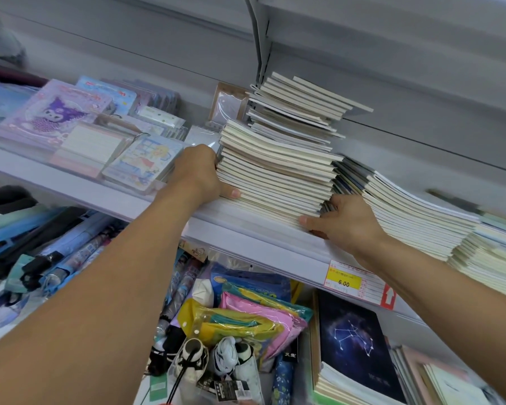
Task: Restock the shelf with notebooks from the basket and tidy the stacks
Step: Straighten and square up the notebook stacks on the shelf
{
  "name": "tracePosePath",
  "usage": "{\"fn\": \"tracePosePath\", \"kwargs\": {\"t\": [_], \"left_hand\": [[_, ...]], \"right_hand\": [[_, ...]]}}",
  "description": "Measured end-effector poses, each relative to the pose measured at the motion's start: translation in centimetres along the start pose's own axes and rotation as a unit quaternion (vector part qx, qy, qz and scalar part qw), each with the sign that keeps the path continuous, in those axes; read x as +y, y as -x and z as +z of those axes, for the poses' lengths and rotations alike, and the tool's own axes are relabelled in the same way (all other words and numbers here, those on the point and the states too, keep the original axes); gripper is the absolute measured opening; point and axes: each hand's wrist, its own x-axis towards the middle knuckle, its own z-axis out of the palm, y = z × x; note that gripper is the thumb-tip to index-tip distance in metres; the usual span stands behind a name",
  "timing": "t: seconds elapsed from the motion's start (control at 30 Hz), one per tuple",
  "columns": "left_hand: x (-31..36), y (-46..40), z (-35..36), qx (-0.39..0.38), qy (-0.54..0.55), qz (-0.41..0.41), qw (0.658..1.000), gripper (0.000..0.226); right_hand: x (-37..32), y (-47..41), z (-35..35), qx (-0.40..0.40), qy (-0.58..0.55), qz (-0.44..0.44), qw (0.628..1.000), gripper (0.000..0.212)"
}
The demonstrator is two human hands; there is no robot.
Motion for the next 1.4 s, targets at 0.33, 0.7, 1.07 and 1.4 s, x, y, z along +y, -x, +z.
{"fn": "tracePosePath", "kwargs": {"t": [0.33, 0.7, 1.07, 1.4], "left_hand": [[-0.1, 0.1, 0.3, 0.032, 0.015, -0.016, 0.999, 0.056], [0.2, 0.4, 0.1, 0.044, 0.007, -0.024, 0.999, 0.056], [0.8, 0.5, -0.5, -0.026, -0.021, 0.026, 0.999, 0.052], [0.3, 0.4, 0.4, 0.005, 0.047, 0.031, 0.998, 0.047]], "right_hand": [[-1.1, 0.1, 0.2, 0.005, -0.201, 0.077, 0.977, 0.035], [0.9, -1.3, 1.0, 0.023, -0.197, 0.047, 0.979, 0.04], [0.3, -0.7, -0.3, -0.032, -0.093, -0.006, 0.995, 0.056], [0.8, -1.0, 0.5, 0.025, -0.076, -0.037, 0.996, 0.043]]}}
